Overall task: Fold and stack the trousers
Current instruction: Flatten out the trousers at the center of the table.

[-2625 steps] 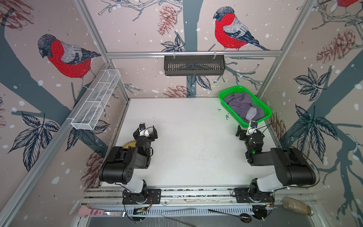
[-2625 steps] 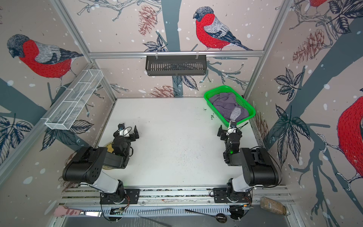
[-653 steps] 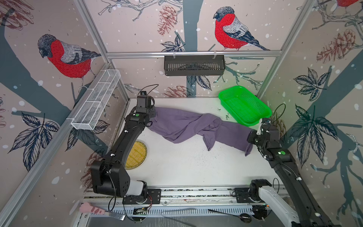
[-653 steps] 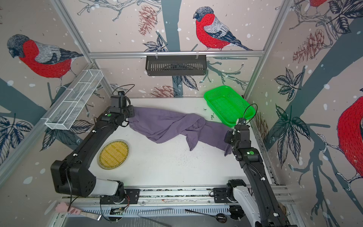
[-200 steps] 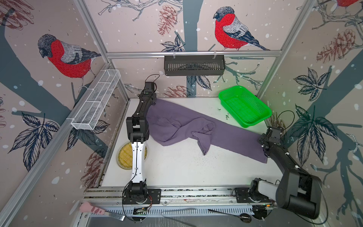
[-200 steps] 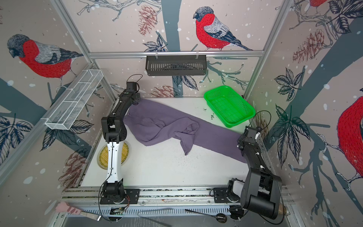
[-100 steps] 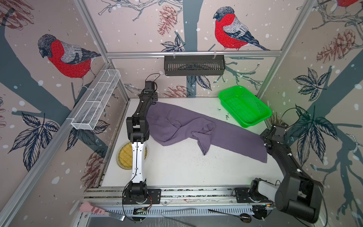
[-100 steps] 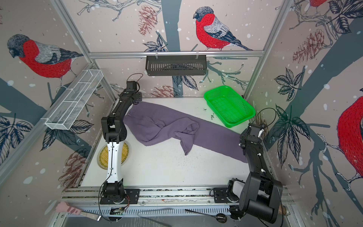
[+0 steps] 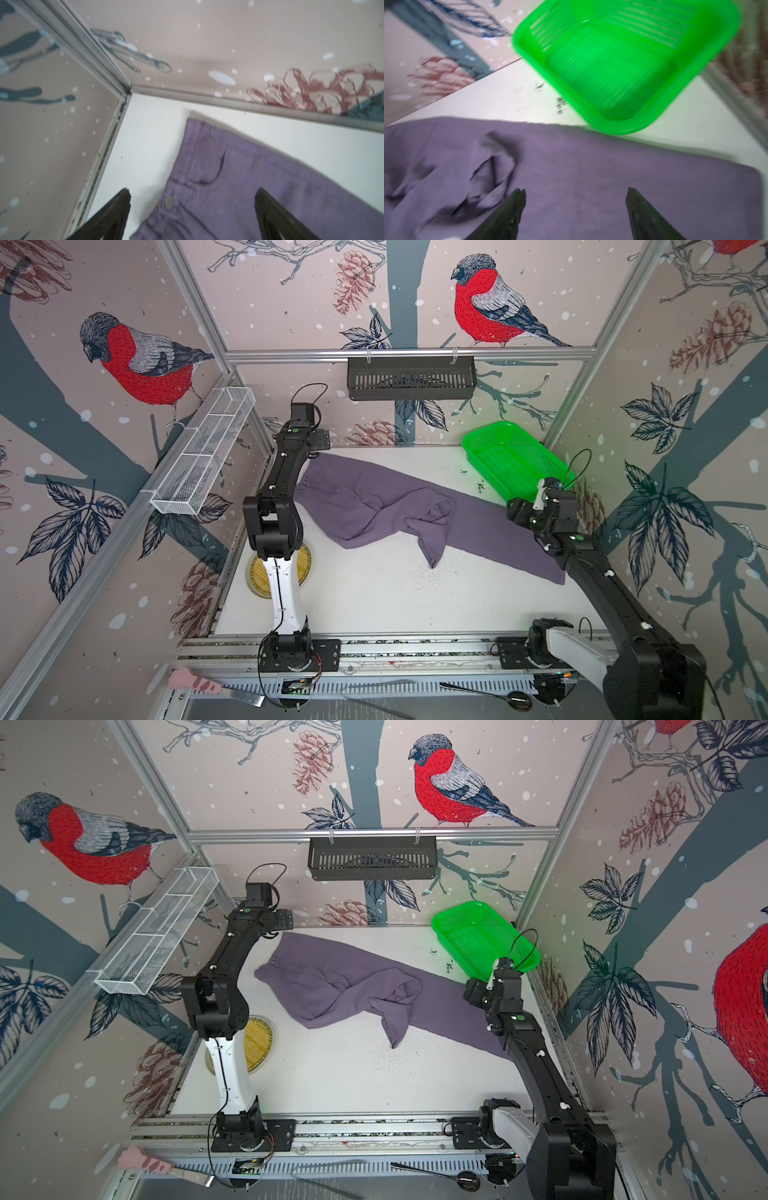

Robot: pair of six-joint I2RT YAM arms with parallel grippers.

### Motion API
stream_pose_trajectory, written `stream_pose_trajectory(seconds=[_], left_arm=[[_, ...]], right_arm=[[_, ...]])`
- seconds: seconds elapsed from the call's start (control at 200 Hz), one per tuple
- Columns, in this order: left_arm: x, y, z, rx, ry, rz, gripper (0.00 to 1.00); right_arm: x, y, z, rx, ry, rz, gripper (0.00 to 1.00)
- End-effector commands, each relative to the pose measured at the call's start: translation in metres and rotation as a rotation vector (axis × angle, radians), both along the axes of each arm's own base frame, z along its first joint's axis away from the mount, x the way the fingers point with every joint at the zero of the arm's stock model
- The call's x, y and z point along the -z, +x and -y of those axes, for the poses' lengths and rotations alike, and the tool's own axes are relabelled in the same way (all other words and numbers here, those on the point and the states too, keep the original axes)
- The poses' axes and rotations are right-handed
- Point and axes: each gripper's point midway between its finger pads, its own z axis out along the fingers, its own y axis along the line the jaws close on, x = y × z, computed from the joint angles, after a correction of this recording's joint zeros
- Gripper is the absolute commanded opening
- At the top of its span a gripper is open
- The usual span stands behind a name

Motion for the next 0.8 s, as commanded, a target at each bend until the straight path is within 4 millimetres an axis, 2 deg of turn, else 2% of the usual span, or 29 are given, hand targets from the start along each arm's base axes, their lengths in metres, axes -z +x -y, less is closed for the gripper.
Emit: stream_pose_trajectory(seconds=[0.0,0.13,0.215,0.33,0.35,0.415,0.505,0.57,0.72,0.795], left_arm=[[0.001,-0.036,-0.001,-0.028,-0.062,-0.008,0.93],[0.017,-0.082,-0.003,-0.060,-0.113,-0.024,0.92],[0.028,-0.108,-0.008,-0.091,-0.143,-0.027,0.91],[0.045,-0.137,-0.011,-0.116,-0.205,-0.041,0.90],[0.048,-0.140,-0.011,-0.117,-0.221,-0.042,0.90],[0.054,-0.153,-0.010,-0.122,-0.265,-0.040,0.90],[0.058,-0.163,-0.010,-0.125,-0.281,-0.036,0.90],[0.061,-0.167,-0.012,-0.125,-0.285,-0.047,0.90],[0.066,-0.168,-0.011,-0.115,-0.306,-0.057,0.90],[0.067,-0.168,-0.011,-0.114,-0.306,-0.058,0.90]], right_arm=[[0.008,-0.010,-0.044,-0.102,0.071,-0.044,0.80],[0.025,-0.015,-0.082,-0.193,0.082,-0.084,0.78],[0.031,-0.021,-0.117,-0.292,0.100,-0.115,0.78],[0.035,-0.033,-0.160,-0.415,0.051,-0.113,0.78],[0.044,-0.034,-0.167,-0.431,0.034,-0.135,0.78],[0.048,-0.035,-0.184,-0.466,-0.005,-0.138,0.78],[0.050,-0.036,-0.209,-0.515,-0.073,-0.130,0.78],[0.060,-0.037,-0.225,-0.548,-0.141,-0.136,0.77],[0.075,-0.024,-0.252,-0.583,-0.294,-0.126,0.76],[0.088,-0.016,-0.257,-0.575,-0.368,-0.139,0.76]])
